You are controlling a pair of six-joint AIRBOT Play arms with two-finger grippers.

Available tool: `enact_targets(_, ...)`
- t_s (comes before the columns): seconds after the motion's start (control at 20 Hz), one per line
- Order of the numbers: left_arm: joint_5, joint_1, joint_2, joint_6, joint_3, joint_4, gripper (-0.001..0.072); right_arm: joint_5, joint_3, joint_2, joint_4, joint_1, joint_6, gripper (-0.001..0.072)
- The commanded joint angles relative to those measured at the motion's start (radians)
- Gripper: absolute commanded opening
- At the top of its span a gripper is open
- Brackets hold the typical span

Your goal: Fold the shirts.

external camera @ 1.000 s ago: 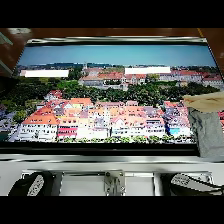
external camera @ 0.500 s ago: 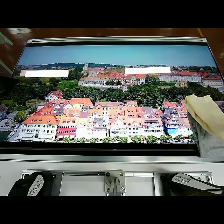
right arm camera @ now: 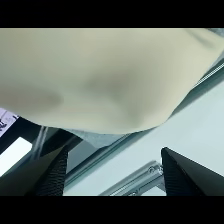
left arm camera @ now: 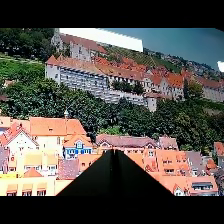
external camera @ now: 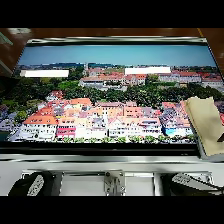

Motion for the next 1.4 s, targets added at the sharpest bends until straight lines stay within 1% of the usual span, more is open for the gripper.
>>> enact_targets(0.0, 0.002, -0.036, -0.026, -0.001, 0.000, 0.005, 0.0033, -0.074, 0.061, 0.056, 0.103, 0.002, 0.016, 0.0704)
enact_targets(0.05, 0.002, -0.077, -0.050, -0.023, 0.001, 0.032, 0.0032, -0.143, 0.110, 0.090, 0.217, 0.002, 0.014, 0.0703)
enact_targets(0.1, 0.001, -0.136, -0.080, -0.065, 0.001, 0.092, 0.0031, -0.243, 0.148, 0.129, 0.347, 0.014, 0.002, 0.0703)
enact_targets(0.15, -0.002, -0.221, -0.120, -0.119, 0.001, 0.198, 0.0030, -0.323, 0.173, 0.167, 0.443, 0.043, -0.027, 0.0702)
enact_targets(0.2, -0.003, -0.315, -0.161, -0.184, 0.001, 0.321, 0.0030, -0.377, 0.188, 0.206, 0.501, 0.101, -0.052, 0.0702)
enact_targets(0.25, -0.019, -0.425, -0.217, -0.273, 0.010, 0.470, 0.0031, -0.389, 0.189, 0.238, 0.499, 0.174, -0.053, 0.0702)
enact_targets(0.3, -0.066, -0.528, -0.286, -0.353, 0.034, 0.610, 0.0032, -0.347, 0.189, 0.253, 0.448, 0.268, -0.053, 0.0702)
enact_targets(0.35, -0.122, -0.608, -0.357, -0.394, 0.069, 0.709, 0.0034, -0.277, 0.183, 0.249, 0.370, 0.360, -0.039, 0.0703)
enact_targets(0.4, -0.183, -0.673, -0.439, -0.401, 0.117, 0.766, 0.0116, -0.200, 0.166, 0.235, 0.300, 0.451, -0.016, 0.0703)
enact_targets(0.45, -0.237, -0.709, -0.512, -0.401, 0.166, 0.770, 0.0421, -0.142, 0.148, 0.217, 0.260, 0.517, -0.012, 0.0703)
enact_targets(0.5, -0.300, -0.733, -0.583, -0.397, 0.217, 0.769, 0.0712, -0.081, 0.137, 0.195, 0.255, 0.570, -0.011, 0.0704)
enact_targets(0.6, -0.377, -0.752, -0.667, -0.352, 0.283, 0.769, 0.0700, -0.007, 0.136, 0.159, 0.253, 0.637, -0.011, 0.0704)
enact_targets(0.65, -0.371, -0.755, -0.677, -0.352, 0.288, 0.769, 0.0700, 0.002, 0.136, 0.148, 0.239, 0.662, -0.011, 0.0703)
enact_targets(0.7, -0.353, -0.755, -0.676, -0.352, 0.288, 0.769, 0.0699, 0.004, 0.136, 0.142, 0.238, 0.678, -0.011, 0.0693)
enact_targets(0.9, -0.269, -0.755, -0.670, -0.352, 0.288, 0.770, 0.0699, -0.014, 0.136, 0.142, 0.248, 0.731, -0.006, 0.0693)
enact_targets(1.1, -0.206, -0.755, -0.673, -0.353, 0.286, 0.769, 0.0700, -0.015, 0.136, 0.142, 0.251, 0.736, -0.007, 0.0693)
enact_targets(1.35, -0.181, -0.755, -0.692, -0.353, 0.286, 0.769, 0.0700, -0.015, 0.136, 0.142, 0.251, 0.736, -0.007, 0.0694)
